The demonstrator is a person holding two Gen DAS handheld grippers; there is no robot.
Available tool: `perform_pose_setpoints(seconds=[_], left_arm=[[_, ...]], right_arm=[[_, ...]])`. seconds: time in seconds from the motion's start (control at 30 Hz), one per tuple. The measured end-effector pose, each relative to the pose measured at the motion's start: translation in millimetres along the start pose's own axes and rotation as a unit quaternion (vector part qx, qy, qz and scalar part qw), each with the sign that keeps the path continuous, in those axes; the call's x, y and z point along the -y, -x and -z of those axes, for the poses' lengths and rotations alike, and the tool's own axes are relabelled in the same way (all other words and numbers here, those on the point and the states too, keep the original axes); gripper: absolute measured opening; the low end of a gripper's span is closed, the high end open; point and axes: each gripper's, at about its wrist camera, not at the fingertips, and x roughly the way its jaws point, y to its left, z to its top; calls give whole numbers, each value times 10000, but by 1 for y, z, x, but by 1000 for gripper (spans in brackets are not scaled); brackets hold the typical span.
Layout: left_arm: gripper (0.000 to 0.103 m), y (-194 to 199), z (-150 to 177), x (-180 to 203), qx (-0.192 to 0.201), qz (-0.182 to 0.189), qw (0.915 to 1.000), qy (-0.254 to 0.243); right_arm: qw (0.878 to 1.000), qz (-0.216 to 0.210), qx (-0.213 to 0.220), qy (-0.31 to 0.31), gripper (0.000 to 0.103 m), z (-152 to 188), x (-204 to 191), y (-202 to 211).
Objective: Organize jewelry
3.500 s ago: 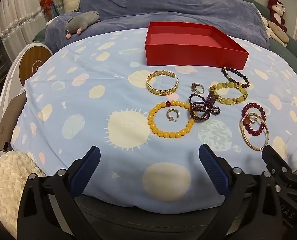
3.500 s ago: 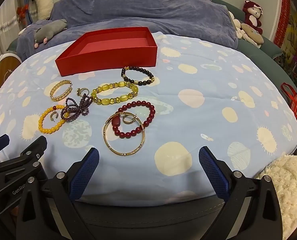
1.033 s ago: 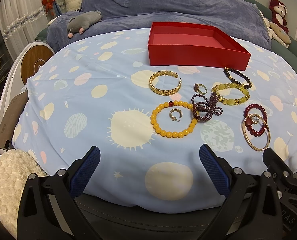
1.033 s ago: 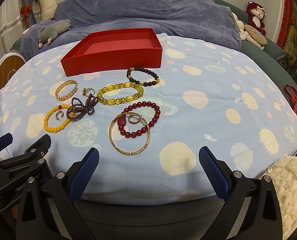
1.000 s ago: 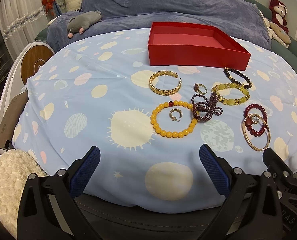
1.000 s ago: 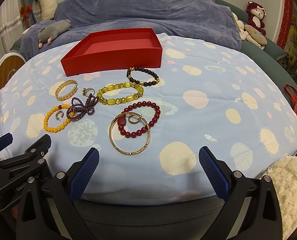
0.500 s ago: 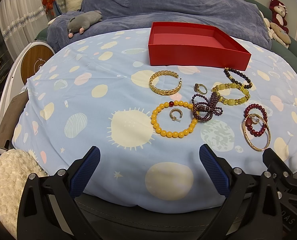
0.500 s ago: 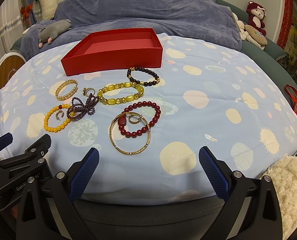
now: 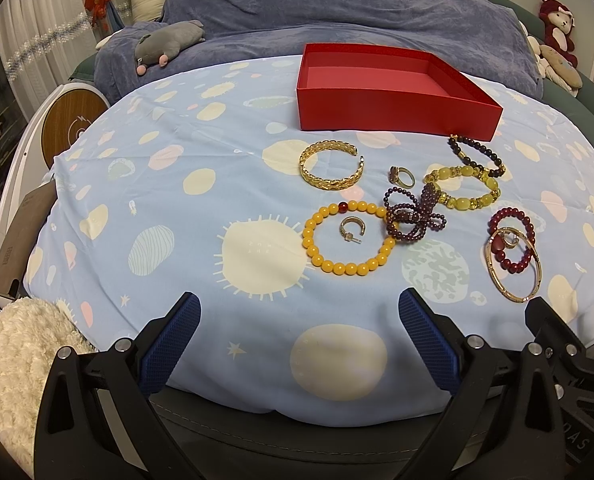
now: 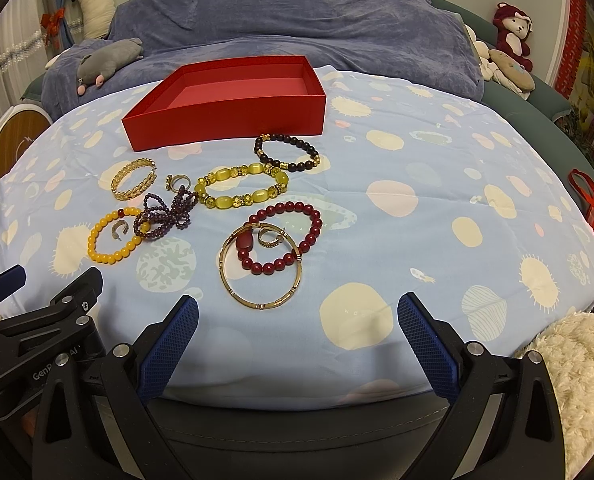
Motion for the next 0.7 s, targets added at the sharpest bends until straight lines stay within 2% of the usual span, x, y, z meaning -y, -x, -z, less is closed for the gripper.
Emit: perform_pose_setpoints(seconds=[0.7], left_arm=[[96, -4, -7, -17, -72, 85, 9996, 264]], right_arm=[[9996, -130, -164, -173, 96, -5, 5, -2]])
